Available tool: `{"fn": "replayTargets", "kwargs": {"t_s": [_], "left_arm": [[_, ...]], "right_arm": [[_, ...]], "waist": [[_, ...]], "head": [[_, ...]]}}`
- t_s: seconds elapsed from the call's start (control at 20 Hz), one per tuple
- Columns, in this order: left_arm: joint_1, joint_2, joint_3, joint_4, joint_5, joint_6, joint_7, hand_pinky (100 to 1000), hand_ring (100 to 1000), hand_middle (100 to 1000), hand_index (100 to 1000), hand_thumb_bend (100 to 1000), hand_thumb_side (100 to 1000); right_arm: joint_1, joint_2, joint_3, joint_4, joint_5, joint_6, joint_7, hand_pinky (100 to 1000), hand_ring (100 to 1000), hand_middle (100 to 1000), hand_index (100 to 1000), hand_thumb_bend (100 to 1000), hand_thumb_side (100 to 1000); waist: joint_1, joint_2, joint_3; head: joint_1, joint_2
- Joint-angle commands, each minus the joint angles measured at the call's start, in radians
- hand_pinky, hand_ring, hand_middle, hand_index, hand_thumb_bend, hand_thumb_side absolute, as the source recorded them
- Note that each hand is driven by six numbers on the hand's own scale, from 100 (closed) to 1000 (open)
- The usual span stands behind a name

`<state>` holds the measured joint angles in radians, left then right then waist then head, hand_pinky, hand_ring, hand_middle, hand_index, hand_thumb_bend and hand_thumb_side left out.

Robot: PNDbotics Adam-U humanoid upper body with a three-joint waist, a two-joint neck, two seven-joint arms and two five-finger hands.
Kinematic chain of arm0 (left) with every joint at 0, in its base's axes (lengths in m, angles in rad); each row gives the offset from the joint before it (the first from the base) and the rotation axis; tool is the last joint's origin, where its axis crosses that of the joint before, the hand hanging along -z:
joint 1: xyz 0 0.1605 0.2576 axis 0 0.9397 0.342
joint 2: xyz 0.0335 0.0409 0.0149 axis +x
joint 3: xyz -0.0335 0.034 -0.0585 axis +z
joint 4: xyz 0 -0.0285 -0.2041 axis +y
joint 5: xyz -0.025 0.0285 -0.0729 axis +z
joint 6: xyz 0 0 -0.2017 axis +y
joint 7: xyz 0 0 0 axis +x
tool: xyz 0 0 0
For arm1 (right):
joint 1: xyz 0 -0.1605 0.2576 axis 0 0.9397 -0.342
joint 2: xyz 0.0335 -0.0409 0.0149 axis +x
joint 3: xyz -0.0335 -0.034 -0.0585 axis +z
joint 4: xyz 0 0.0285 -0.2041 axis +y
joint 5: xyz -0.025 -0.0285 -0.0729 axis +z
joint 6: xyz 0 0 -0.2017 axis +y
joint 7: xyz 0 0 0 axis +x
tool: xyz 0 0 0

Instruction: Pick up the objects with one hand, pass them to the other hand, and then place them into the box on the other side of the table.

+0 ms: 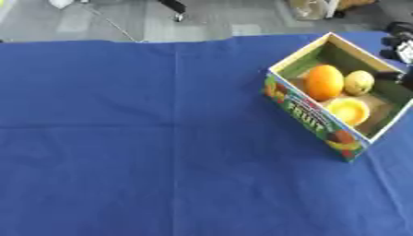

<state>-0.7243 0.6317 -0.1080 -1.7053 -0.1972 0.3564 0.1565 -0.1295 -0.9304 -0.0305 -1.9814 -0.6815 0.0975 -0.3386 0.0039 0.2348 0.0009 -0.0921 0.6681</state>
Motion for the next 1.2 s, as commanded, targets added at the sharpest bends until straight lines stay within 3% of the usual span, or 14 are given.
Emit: {"fn": "replayTargets", "kwargs": {"t_s": [0.05,0.45,1.2], "left_arm": [[0.014,-0.033,0.003,-0.059,0.025,-0.002,0.057,610,456,416,436,100,175],[0.08,-0.174,-0.071,-0.087,0.033,-0.024,0.099,605,446,405,428,100,192],[0.107,-0.256,-0.126,-0.081,-0.018,-0.05,0.079,602,444,402,423,100,186]], "right_arm": [[-0.011,-0.044,-0.017,-0.019,-0.01,-0.004,0.008,718,903,842,910,100,532],[-0.03,-0.057,-0.01,-0.019,-0.023,-0.006,0.033,718,903,843,910,100,523],[-0.035,-0.058,0.005,-0.019,-0.027,-0.01,0.062,717,903,844,909,100,515]], "waist": [[0.009,-0.041,0.002],[0.013,-0.055,0.001],[0.019,-0.074,0.005]], "head": [[-0.013,0.011],[0.002,0.018],[0.016,-0.006]]}}
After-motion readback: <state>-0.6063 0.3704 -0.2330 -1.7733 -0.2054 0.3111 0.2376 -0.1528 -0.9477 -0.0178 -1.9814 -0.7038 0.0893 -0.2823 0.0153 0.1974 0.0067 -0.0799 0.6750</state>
